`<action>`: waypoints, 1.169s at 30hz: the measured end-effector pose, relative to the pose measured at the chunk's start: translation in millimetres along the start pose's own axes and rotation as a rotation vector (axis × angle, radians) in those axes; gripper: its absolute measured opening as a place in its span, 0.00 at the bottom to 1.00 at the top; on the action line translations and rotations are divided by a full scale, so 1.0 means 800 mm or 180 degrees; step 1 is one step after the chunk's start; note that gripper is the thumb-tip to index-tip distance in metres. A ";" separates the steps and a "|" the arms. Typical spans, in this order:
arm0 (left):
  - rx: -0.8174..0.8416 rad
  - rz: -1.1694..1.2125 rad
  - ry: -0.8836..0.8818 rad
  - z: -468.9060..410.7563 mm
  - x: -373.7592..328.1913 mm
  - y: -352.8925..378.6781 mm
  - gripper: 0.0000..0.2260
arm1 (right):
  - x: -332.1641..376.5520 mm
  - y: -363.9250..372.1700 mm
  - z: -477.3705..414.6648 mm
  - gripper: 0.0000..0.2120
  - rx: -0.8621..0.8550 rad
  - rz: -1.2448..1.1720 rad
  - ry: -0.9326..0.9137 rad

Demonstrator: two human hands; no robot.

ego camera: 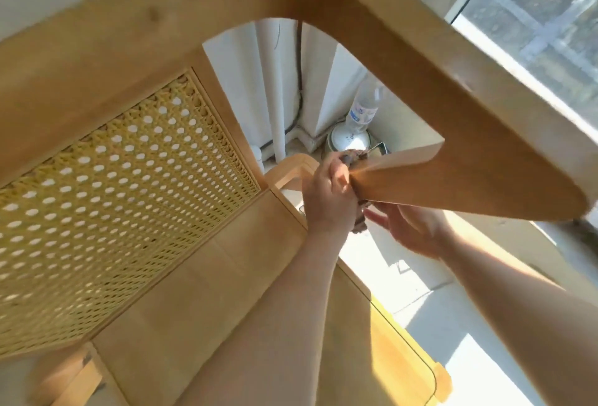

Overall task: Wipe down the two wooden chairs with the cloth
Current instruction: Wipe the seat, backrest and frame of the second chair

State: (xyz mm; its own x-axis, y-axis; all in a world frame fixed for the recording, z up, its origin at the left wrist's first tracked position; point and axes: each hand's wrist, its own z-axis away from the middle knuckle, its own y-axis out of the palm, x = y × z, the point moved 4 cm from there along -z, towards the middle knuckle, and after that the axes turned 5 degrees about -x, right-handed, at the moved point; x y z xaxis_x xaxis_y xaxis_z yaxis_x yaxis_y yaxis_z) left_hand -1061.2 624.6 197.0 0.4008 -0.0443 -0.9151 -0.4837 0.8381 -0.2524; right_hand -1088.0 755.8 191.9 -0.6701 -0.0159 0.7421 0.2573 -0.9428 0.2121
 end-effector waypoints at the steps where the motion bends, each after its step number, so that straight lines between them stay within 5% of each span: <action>1: 0.0281 -0.0472 0.0187 -0.013 0.009 -0.005 0.13 | -0.009 0.005 -0.009 0.30 0.0018 -0.0053 0.0032; 5: 0.0776 -0.2015 0.0465 -0.067 0.027 -0.013 0.13 | -0.039 0.016 -0.036 0.12 -0.0380 -0.0076 0.0350; 7: 0.0968 -0.1772 0.0223 -0.071 0.030 -0.008 0.16 | -0.042 0.024 -0.027 0.06 -0.0662 -0.0138 0.0435; 12: 0.1197 -0.0532 0.0114 -0.021 0.013 -0.025 0.28 | -0.020 0.033 0.021 0.13 -0.0642 -0.0436 -0.0173; 15: 0.1530 -0.0752 0.0711 -0.001 -0.012 -0.040 0.30 | 0.004 0.039 0.050 0.22 -0.0497 -0.0055 -0.0786; 18: 0.1493 -0.1070 0.1038 -0.005 -0.014 -0.046 0.33 | -0.013 0.047 0.045 0.20 -0.0850 0.0264 -0.0894; 25: 0.1200 -0.3217 0.1829 -0.079 0.011 -0.028 0.11 | -0.044 0.050 -0.020 0.09 -0.1205 0.1112 -0.0698; 29: 0.1170 -0.3871 0.2049 -0.088 0.015 -0.019 0.10 | -0.055 0.060 -0.051 0.06 -0.1122 0.1661 -0.0517; 35: 0.1196 -0.5504 0.2835 -0.079 0.000 -0.007 0.15 | -0.095 0.067 -0.006 0.23 -0.0979 0.2948 -0.0280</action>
State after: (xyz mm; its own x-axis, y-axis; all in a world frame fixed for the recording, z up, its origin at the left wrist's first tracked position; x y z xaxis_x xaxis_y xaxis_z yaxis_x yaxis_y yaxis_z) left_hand -1107.6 585.9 178.6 -0.3113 -0.9056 0.2882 0.1329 -0.3418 -0.9303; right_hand -1026.9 704.9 144.1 -0.2370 -0.7803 0.5787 0.4544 -0.6155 -0.6439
